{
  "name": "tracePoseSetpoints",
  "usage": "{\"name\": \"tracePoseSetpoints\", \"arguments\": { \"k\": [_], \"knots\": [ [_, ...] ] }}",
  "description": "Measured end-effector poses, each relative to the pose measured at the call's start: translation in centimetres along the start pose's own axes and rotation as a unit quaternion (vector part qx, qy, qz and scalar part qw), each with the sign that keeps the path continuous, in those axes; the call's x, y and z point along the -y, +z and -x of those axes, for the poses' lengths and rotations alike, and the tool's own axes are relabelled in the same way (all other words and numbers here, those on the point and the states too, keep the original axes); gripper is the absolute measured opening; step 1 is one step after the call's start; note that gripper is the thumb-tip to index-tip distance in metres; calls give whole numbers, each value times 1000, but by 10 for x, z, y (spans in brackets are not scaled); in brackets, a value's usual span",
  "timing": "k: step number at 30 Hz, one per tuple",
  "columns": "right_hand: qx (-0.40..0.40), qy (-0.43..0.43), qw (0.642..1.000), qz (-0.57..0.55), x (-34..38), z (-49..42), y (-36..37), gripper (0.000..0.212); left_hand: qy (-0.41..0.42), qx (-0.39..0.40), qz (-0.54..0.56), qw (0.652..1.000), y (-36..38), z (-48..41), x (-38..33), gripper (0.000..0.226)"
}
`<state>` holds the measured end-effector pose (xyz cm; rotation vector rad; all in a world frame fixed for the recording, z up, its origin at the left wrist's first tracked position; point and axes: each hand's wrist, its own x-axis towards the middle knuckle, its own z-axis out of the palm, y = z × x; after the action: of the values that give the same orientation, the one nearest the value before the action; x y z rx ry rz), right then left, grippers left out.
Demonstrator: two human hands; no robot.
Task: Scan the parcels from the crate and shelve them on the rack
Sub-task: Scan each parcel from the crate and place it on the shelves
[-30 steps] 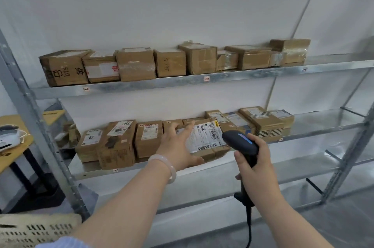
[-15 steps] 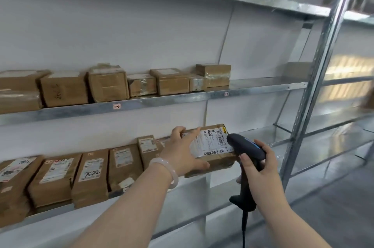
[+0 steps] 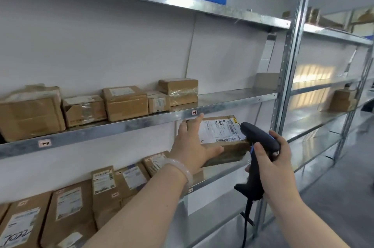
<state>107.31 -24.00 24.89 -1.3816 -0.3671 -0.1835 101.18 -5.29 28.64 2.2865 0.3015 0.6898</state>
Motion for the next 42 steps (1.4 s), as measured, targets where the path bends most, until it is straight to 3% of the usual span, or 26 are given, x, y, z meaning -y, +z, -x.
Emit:
{"name": "tracePoseSetpoints", "arguments": {
  "k": [10,18,25,38,42],
  "knots": [
    [-47,-33,997,-55,14,-108,20,38,53,74,64,994,3,-112,-11,123],
    [-8,-45,996,-82,-5,-215,29,40,50,-33,123,991,40,-189,-11,104],
    [59,-45,994,-85,-31,-302,48,36,8,-157,4,988,66,-251,-8,69],
    [127,3,985,-116,-85,-386,77,40,-60,-208,-46,975,102,-304,11,77],
    [141,-5,988,-68,-96,-404,86,40,-72,-243,-88,963,109,-315,16,71]
  ]
}}
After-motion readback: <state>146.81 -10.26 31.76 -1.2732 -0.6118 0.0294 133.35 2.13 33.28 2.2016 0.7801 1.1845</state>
